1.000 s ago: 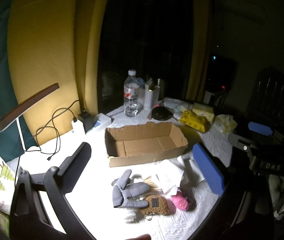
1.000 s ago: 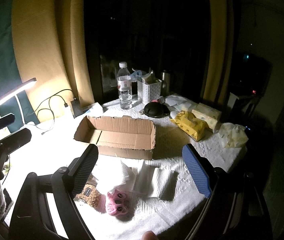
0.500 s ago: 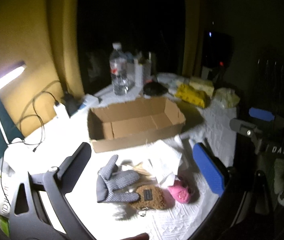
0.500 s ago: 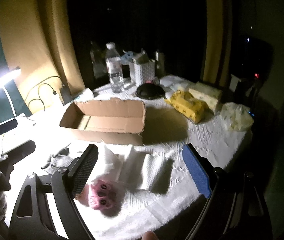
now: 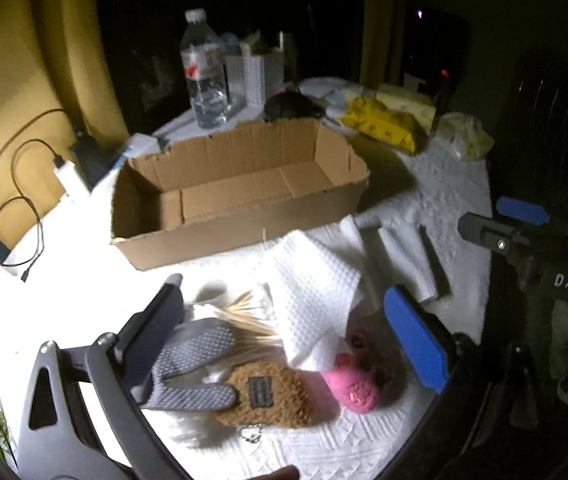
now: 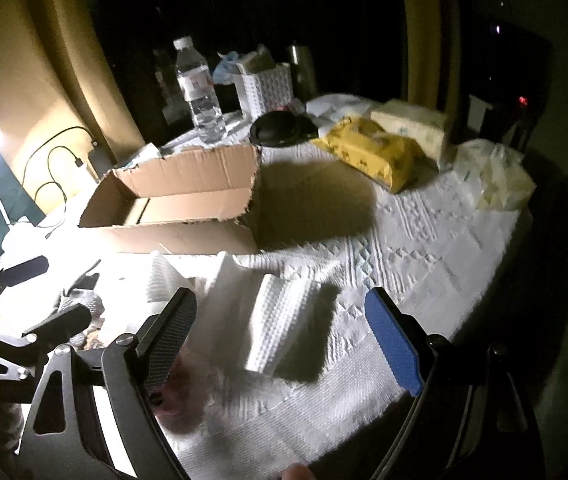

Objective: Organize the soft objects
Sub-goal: 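Lower both tools onto the white waffle towel and close both on it, then lift the white towel with both tools, carry it into the box, open both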

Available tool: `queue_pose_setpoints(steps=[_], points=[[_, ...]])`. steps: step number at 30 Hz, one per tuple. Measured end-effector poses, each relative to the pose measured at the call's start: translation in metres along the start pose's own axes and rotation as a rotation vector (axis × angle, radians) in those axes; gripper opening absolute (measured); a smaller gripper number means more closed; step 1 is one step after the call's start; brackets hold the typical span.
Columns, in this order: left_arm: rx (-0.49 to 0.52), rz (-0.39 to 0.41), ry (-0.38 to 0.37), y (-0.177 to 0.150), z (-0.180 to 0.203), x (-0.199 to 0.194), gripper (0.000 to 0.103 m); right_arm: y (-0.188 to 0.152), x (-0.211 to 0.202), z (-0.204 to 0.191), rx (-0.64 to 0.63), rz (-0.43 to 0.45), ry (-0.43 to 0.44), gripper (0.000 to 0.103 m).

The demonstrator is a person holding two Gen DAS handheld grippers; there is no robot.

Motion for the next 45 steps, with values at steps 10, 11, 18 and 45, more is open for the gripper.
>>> queue_pose_setpoints(steps=[10, 11, 18, 45], points=[[0.060, -0.086, 0.006, 0.000, 0.018, 0.046, 0.101, -0.007, 0.035, 0.025, 0.035, -0.063, 0.023, 0.089], [0.065, -0.094, 0.008, 0.000, 0.019, 0.051, 0.100, -0.009, 0.038, 0.027, 0.036, -0.072, 0.026, 0.089], [0.083, -0.133, 0.005, -0.003, 0.019, 0.067, 0.073, -0.024, 0.062, 0.023, 0.025, -0.137, 0.068, 0.089], [0.042, 0.060, -0.139, 0.006, 0.009, 0.013, 0.009, -0.024, 0.043, -0.013, -0.033, -0.088, 0.115, 0.005]])
Point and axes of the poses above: each gripper's, at about its wrist camera, not at the fingertips, and x roughly the way its jaws point, z to its right, y to its top, the point moved 9 cm from there along x, roughly the way its jaws point, and after that the axes turned 15 degrees about x, right-handed, at the moved point
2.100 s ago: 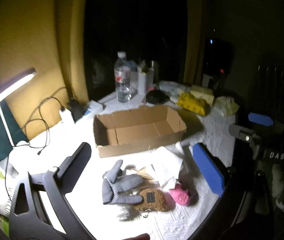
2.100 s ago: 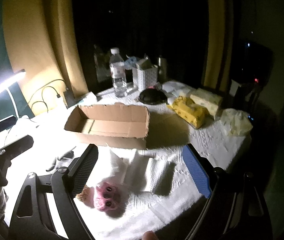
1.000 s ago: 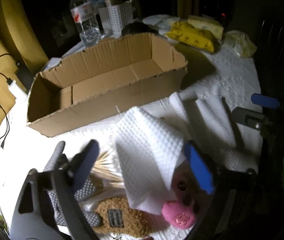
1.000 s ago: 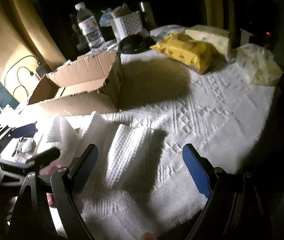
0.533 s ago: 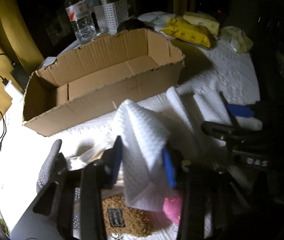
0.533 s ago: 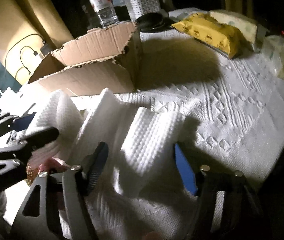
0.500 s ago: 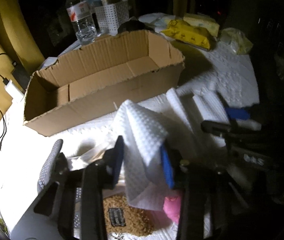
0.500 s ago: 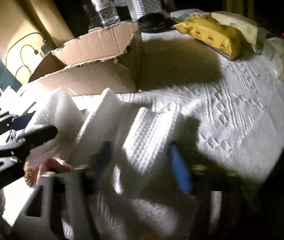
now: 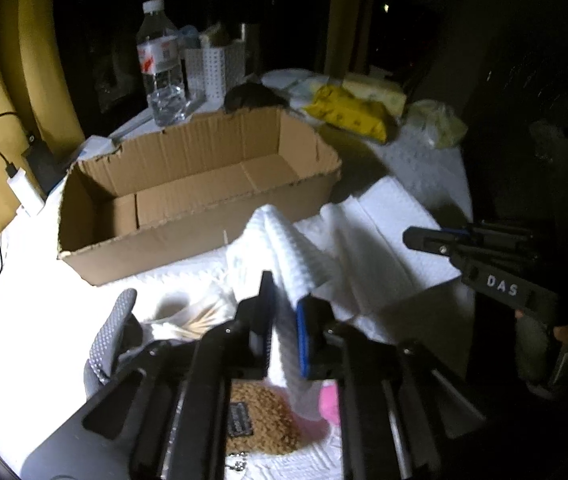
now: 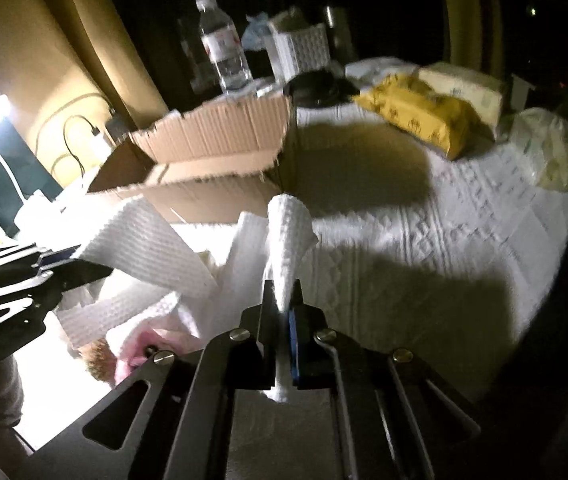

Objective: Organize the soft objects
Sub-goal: 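Lift the white towel with both tools, carry it into the box, open both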

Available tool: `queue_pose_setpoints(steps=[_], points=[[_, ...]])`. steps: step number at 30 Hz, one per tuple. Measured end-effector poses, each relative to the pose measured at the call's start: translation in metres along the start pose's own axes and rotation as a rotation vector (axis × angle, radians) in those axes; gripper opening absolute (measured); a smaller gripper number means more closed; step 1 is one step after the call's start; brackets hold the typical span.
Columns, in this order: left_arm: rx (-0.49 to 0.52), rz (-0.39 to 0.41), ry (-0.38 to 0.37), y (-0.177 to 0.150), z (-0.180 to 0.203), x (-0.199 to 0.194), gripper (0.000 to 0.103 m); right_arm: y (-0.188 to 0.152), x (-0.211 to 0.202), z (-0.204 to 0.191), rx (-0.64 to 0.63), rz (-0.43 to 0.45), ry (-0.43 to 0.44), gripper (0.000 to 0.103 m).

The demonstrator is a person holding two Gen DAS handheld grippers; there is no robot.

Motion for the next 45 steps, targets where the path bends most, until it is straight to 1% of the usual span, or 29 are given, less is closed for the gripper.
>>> queue_pose_setpoints(steps=[6, 14, 25, 31, 36, 45], points=[[-0.040, 0.071, -0.031, 0.015, -0.008, -0.025, 0.009, 0.017, -0.029, -0.012, -0.015, 0.068, 0.018, 0.005], [-0.038, 0.169, -0.007, 0.043, -0.018, -0.063, 0.009, 0.042, -0.056, -0.032, -0.058, 0.140, 0.040, 0.005], [-0.038, 0.259, 0.025, 0.077, -0.035, -0.094, 0.009, 0.074, -0.078, -0.058, -0.111, 0.209, 0.083, 0.005], [-0.028, 0.283, 0.031, 0.093, -0.038, -0.097, 0.009, 0.087, -0.078, -0.066, -0.126, 0.221, 0.101, 0.005], [-0.027, 0.293, 0.035, 0.104, -0.042, -0.091, 0.009, 0.094, -0.072, -0.068, -0.131, 0.221, 0.111, 0.005], [-0.032, 0.272, 0.030, 0.115, -0.048, -0.062, 0.009, 0.104, -0.044, -0.070, -0.133, 0.189, 0.124, 0.005]])
Point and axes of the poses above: each gripper's, at about its wrist camera, not at the fingertips, and x roughly the way its jaws point, z to its right, y to its top, the point moved 9 cm from there along x, roughly the way its jaws point, and after that the axes turned 15 degrees about x, right-handed, at the moved point
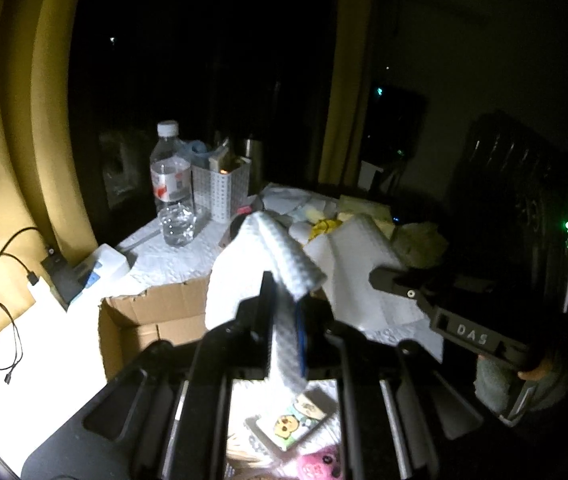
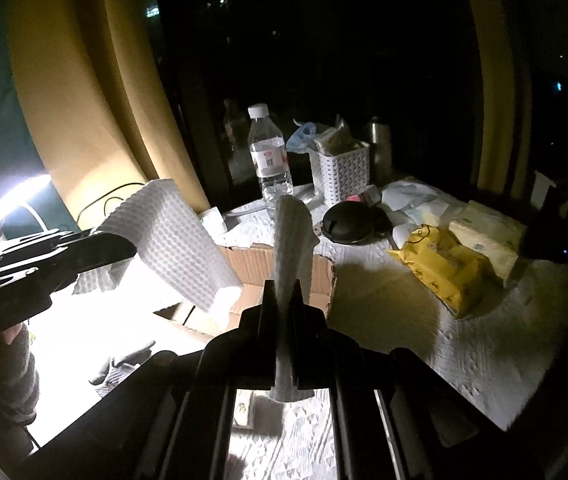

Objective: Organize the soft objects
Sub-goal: 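Lift the white towel with both tools, carry it into the box, open both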

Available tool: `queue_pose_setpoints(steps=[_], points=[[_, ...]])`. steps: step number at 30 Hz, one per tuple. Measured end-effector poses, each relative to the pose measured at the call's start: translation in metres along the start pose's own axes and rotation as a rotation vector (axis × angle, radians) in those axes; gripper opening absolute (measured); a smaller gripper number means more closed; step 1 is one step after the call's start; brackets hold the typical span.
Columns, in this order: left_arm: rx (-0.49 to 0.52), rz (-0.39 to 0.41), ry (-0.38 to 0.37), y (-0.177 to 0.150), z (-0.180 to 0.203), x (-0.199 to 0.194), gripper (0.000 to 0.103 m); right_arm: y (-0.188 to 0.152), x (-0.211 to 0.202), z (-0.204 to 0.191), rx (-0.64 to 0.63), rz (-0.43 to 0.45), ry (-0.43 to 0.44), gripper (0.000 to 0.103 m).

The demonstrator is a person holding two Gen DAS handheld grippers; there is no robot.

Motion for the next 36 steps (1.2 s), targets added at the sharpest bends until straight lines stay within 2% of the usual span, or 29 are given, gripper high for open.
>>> queue_pose_setpoints(steps=[19, 32, 35, 36], points=[[-0.080, -0.138, -0.039, -0.046, -0.016, 0.092, 0.009, -0.017, 0.087, 0.011, 0.016, -0.129, 0.005, 0.005], [-0.111, -0.246, -0.030, -0.078, -0.017, 0.127, 0.011, -0.034, 0.113, 0.019, 0.034, -0.191, -0.005, 0.005], [-0.115, -0.257, -0.021, -0.078, -0.019, 0.127, 0.019, -0.034, 0.112, 0.019, 0.039, -0.195, -0.007, 0.010], [-0.115, -0.256, -0.019, -0.078, -0.019, 0.125, 0.023, -0.034, 0.111, 0.019, 0.039, -0.194, -0.010, 0.018]])
Point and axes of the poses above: each gripper's, at about its wrist camera, not at the fingertips, and x roughly the way its jaws point, z to its right, y to its top, the point moved 9 cm from there along x, roughly the way its jaws point, and after that the axes turned 15 degrees about x, right-handed, at the moved point
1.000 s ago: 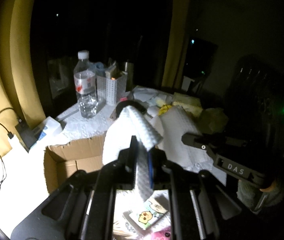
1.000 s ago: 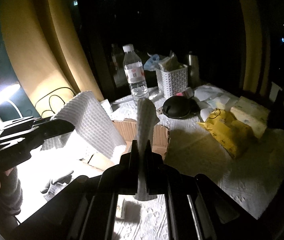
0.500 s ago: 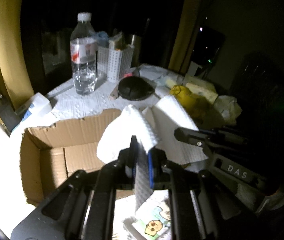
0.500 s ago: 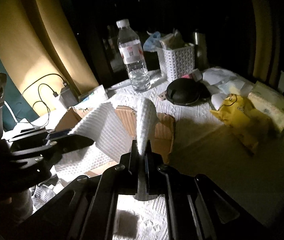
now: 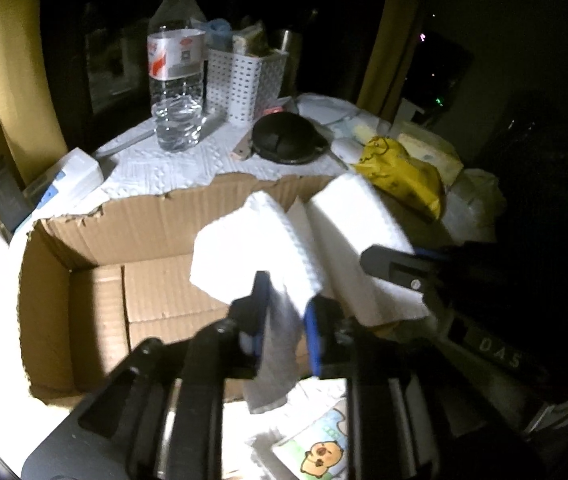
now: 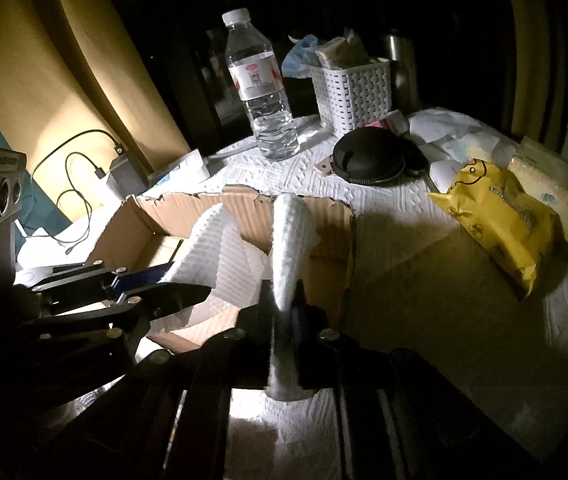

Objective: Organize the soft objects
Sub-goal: 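Lift the white towel with both tools, carry it into the box, open both, then withdraw both tools from the box toward the plush toys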

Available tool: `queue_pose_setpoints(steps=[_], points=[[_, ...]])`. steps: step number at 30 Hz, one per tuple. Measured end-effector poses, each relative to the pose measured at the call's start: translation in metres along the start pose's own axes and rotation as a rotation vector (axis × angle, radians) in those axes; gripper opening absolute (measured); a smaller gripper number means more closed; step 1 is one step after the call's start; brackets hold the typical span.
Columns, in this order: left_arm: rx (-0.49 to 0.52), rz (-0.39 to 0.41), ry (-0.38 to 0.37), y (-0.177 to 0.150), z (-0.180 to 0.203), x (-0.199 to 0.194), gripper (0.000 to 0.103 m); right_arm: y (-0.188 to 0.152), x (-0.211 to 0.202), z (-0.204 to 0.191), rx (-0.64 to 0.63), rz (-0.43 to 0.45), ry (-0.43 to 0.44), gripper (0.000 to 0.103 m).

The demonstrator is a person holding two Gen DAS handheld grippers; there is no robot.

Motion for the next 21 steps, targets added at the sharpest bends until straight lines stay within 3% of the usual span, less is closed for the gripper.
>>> queue_pose_setpoints(steps=[1, 3, 8, 10, 11, 12, 21], points=[[0.003, 0.000, 0.004, 0.000, 0.000, -0.001, 0.023, 0.000, -0.001, -0.001, 0.000, 0.002, 0.000, 0.026], [0.010, 0.002, 0.015, 0.000, 0.001, -0.004, 0.024, 0.001, -0.004, -0.002, 0.002, 0.007, 0.007, 0.033], [0.011, -0.001, 0.021, -0.001, 0.001, -0.011, 0.026, 0.003, -0.017, -0.005, -0.008, 0.030, -0.010, 0.039], [0.013, 0.004, 0.023, -0.001, 0.002, -0.015, 0.039, 0.004, -0.023, -0.006, -0.011, 0.041, -0.012, 0.044], [0.008, 0.009, 0.033, -0.001, 0.001, -0.019, 0.055, 0.004, -0.026, -0.006, -0.012, 0.048, -0.014, 0.045], [0.003, 0.017, 0.039, 0.000, 0.000, -0.022, 0.061, 0.005, -0.030, -0.007, -0.011, 0.056, -0.015, 0.047], [0.007, 0.058, 0.040, 0.005, 0.004, -0.050, 0.066, 0.008, -0.066, -0.008, -0.016, 0.125, -0.043, 0.054]])
Point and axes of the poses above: each gripper's, at about its wrist camera, not at the fingertips, and x roughly the way its jaws point, z to its right, y to its top, the point moved 9 cm from there along x, roughly the way its jaws point, and after that the axes turned 15 degrees about x, right-handed, at the moved point
